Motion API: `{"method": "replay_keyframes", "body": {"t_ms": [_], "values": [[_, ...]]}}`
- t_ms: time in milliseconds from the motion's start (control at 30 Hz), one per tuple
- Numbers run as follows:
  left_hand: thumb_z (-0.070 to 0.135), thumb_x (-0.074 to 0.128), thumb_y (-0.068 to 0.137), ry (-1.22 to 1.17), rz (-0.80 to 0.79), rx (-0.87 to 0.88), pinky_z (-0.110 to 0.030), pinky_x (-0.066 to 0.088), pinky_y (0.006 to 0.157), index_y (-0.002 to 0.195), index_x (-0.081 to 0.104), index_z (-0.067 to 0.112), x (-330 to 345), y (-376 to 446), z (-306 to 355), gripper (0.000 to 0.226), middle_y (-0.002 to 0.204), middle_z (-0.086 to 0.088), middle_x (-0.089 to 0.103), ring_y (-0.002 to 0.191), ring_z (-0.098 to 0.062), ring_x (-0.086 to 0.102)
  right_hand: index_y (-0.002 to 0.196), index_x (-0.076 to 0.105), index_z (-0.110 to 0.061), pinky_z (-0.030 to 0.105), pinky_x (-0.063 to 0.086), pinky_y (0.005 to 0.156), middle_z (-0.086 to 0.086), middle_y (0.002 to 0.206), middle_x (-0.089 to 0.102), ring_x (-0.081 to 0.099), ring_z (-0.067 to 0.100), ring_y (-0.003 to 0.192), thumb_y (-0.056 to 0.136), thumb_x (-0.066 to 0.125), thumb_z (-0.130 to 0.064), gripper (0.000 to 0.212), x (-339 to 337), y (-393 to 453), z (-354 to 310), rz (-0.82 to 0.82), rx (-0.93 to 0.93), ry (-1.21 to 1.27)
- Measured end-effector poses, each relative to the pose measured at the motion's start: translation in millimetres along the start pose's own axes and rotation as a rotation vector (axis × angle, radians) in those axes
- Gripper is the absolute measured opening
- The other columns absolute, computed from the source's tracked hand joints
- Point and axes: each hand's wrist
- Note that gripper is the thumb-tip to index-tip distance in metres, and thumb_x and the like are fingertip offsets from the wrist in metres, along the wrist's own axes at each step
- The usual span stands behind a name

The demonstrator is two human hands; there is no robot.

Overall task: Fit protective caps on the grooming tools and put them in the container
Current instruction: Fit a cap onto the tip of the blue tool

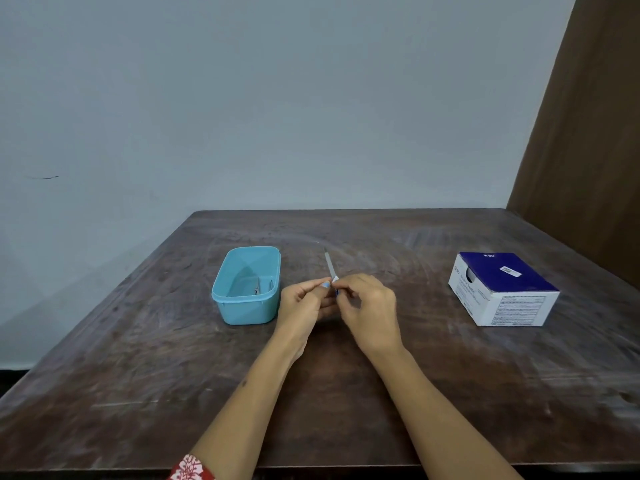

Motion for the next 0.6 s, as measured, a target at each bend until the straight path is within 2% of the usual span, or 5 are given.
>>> {"method": "replay_keyframes", "body": {"t_ms": [133, 267, 367, 467, 600], "values": [[0.005, 0.057, 0.089, 0.056, 0.078, 0.031, -0.024, 0.057, 0.060, 0.091, 0.071, 0.005, -1.0, 2.1, -2.2, 0.014, 0.078, -0.010, 0.074, 0.074, -0.018, 0.071, 0.075, 0.073, -0.008, 0.021, 0.048, 0.065, 0.002, 0.070, 0.067, 0.057, 0.011, 0.061, 0.066, 0.069, 0.005, 0.016, 2.2, -2.3, 0.4, -0.048, 0.011, 0.022], [0.003, 0.065, 0.083, 0.104, 0.154, 0.055, -0.018, 0.056, 0.060, 0.087, 0.069, 0.011, -3.4, 4.3, -4.3, 0.010, 0.072, 0.001, 0.072, 0.066, -0.007, 0.068, 0.068, 0.071, -0.013, 0.021, 0.047, 0.056, -0.004, 0.064, 0.065, 0.053, 0.008, 0.052, 0.063, 0.068, -0.001, 0.013, 5.0, -3.1, 1.4, -0.128, 0.103, 0.117], [0.002, 0.066, 0.082, 0.107, 0.164, 0.050, -0.022, 0.057, 0.060, 0.092, 0.069, 0.007, -5.2, 5.8, -5.6, 0.011, 0.078, -0.003, 0.072, 0.070, -0.011, 0.069, 0.065, 0.069, -0.017, 0.015, 0.045, 0.050, -0.010, 0.059, 0.063, 0.056, 0.005, 0.052, 0.063, 0.072, -0.005, 0.013, 4.4, -0.7, 3.1, 0.012, 0.211, 0.206], [0.001, 0.066, 0.082, 0.092, 0.134, 0.057, -0.025, 0.058, 0.064, 0.093, 0.071, 0.008, -4.9, 6.0, -6.4, 0.014, 0.084, -0.008, 0.073, 0.078, -0.017, 0.071, 0.070, 0.067, -0.021, 0.011, 0.046, 0.051, -0.011, 0.061, 0.064, 0.059, 0.001, 0.055, 0.067, 0.074, -0.005, 0.017, 0.7, 2.3, 6.1, 0.143, 0.323, 0.300], [-0.001, 0.065, 0.082, 0.095, 0.068, 0.066, -0.025, 0.058, 0.064, 0.092, 0.072, 0.011, -1.6, 4.2, -6.7, 0.017, 0.083, -0.003, 0.075, 0.081, -0.017, 0.072, 0.085, 0.064, -0.021, 0.011, 0.049, 0.056, -0.005, 0.072, 0.068, 0.062, 0.001, 0.064, 0.074, 0.073, -0.005, 0.022, -0.5, 3.4, 4.9, 0.086, 0.358, 0.442]]}}
Point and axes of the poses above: each hand's wrist, its own y-axis towards the middle knuckle, its own x-axis out of the palm, z = x × y
